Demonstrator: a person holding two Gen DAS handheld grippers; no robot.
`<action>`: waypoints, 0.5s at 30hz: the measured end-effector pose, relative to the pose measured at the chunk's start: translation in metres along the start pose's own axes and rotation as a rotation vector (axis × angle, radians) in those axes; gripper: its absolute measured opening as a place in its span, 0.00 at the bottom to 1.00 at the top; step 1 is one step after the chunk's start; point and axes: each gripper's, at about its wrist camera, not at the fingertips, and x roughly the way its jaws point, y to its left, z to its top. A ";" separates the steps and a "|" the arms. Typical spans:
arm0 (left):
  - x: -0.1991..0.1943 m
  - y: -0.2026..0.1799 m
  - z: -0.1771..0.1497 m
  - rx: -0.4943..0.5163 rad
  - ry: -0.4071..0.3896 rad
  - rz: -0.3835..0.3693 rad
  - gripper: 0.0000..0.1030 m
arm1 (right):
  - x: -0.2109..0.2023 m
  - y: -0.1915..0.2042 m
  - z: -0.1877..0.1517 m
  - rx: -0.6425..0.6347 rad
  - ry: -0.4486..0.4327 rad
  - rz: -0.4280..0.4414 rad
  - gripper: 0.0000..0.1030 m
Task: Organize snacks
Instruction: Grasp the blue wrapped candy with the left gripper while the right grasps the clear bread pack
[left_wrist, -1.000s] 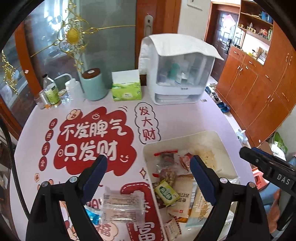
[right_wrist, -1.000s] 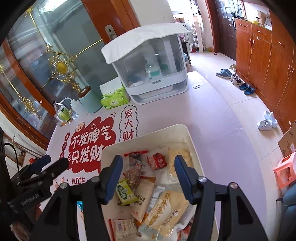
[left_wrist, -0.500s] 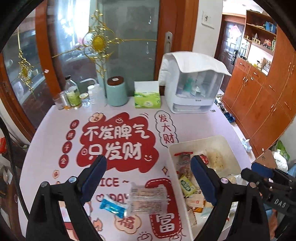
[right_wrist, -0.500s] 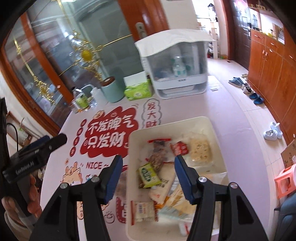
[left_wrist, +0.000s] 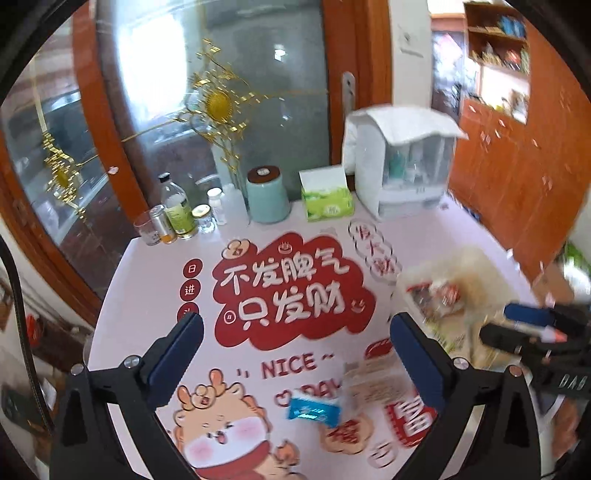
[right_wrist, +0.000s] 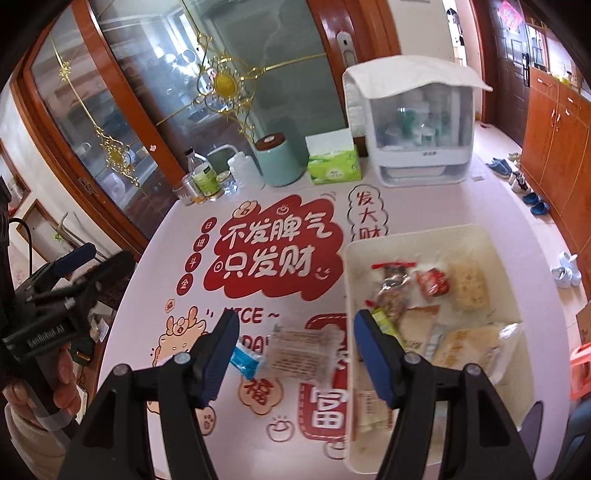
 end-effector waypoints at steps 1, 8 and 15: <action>0.007 0.002 -0.003 0.024 0.013 -0.012 0.98 | 0.005 0.005 -0.002 0.013 0.008 -0.005 0.63; 0.084 0.006 -0.049 0.327 0.151 -0.143 0.98 | 0.047 0.018 -0.017 0.118 0.077 -0.048 0.64; 0.157 0.000 -0.105 0.548 0.271 -0.342 0.98 | 0.111 0.024 -0.044 0.234 0.177 -0.116 0.64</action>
